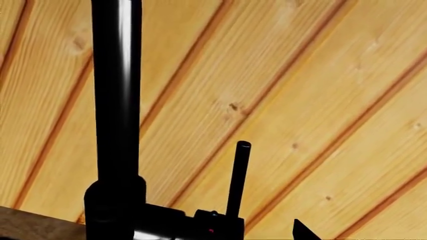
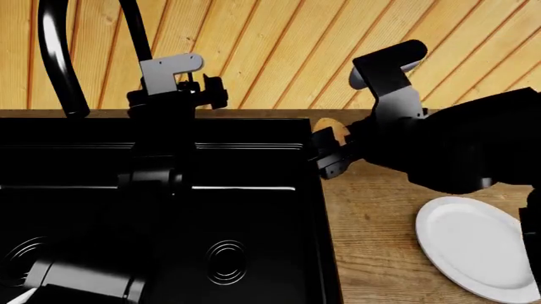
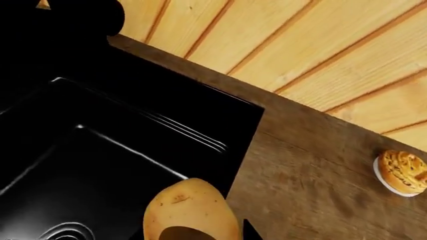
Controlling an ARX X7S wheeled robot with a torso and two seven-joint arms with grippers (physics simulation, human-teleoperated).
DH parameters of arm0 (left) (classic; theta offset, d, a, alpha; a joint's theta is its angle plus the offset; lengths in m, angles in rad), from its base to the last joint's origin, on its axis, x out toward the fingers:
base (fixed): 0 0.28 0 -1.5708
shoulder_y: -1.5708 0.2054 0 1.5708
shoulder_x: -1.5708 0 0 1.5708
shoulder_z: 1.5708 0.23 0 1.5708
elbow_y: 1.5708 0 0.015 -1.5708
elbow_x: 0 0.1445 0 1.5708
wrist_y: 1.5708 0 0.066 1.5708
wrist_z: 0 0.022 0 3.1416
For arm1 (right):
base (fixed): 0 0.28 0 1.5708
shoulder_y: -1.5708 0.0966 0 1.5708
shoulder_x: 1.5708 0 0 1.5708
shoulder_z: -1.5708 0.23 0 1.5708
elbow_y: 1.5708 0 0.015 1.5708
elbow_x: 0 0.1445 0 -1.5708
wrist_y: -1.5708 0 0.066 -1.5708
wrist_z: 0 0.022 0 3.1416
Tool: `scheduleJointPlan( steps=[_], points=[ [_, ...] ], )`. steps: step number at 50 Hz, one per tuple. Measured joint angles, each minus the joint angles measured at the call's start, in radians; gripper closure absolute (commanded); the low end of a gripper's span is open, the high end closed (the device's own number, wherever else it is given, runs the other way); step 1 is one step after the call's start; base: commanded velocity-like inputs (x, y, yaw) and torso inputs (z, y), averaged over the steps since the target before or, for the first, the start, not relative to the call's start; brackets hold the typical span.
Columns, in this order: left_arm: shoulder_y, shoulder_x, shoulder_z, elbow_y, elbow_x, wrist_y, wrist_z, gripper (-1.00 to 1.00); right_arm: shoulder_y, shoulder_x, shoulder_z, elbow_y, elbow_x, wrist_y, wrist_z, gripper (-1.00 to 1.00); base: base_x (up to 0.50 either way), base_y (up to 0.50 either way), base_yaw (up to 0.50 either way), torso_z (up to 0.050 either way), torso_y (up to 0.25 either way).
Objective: Pick the potato from the counter and place it in the sink. Then turn on the sink faucet.
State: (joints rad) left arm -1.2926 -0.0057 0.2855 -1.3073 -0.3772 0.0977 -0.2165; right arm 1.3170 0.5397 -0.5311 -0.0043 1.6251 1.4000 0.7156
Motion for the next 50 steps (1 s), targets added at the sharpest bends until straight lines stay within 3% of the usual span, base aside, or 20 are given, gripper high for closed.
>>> scheduleJointPlan(
  steps=[50],
  points=[
    [0.012,-0.026,-0.337,-0.001,0.307,-0.017,0.047,-1.00,-0.024,-0.256,-0.334,0.152,-0.445,-0.277,-0.583,1.00,0.00,0.00,0.00,0.000,0.000]
  ],
)
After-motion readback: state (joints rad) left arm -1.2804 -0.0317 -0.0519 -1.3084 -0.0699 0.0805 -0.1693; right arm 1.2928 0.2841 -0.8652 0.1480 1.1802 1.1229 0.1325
